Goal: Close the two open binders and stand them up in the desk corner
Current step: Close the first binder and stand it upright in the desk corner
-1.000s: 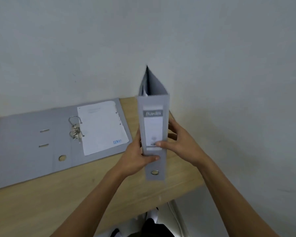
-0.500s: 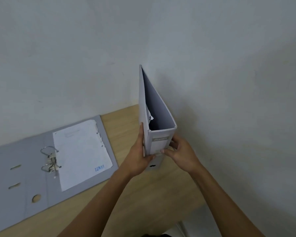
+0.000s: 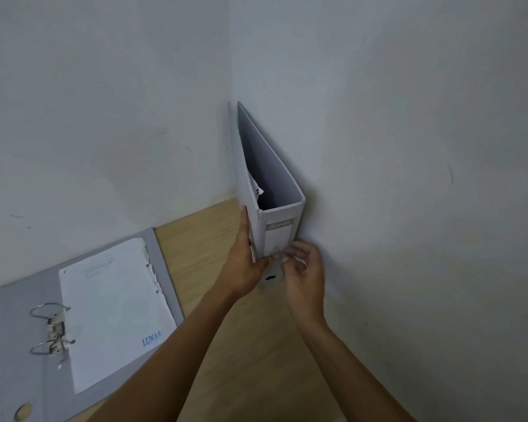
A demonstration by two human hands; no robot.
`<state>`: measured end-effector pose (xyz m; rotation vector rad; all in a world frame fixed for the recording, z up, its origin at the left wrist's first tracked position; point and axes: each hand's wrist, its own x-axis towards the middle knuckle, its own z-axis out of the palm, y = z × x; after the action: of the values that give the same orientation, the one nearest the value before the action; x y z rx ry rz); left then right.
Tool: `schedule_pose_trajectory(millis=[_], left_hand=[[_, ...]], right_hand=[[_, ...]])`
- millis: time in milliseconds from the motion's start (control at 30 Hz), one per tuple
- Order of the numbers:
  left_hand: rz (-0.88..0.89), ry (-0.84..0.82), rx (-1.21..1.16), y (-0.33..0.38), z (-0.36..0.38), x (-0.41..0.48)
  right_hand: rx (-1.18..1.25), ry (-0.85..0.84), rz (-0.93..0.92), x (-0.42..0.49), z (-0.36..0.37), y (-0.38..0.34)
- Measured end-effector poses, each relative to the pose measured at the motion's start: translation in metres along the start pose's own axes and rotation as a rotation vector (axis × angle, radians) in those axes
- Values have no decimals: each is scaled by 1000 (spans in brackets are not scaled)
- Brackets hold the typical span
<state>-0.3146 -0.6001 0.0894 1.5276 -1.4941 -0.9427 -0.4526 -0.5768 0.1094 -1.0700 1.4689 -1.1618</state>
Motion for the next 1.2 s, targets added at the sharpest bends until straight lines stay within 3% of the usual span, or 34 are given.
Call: schedule_pose_trajectory(millis=[467, 767, 1200], left_hand=[[-53, 43, 24, 2, 10, 19], [-287, -36, 51, -1, -11, -18], [-673, 296, -231, -55, -106, -218]], right_hand=[[27, -93, 29, 24, -2, 2], [-4, -87, 56, 8, -3, 0], [-353, -721, 161, -91, 86, 43]])
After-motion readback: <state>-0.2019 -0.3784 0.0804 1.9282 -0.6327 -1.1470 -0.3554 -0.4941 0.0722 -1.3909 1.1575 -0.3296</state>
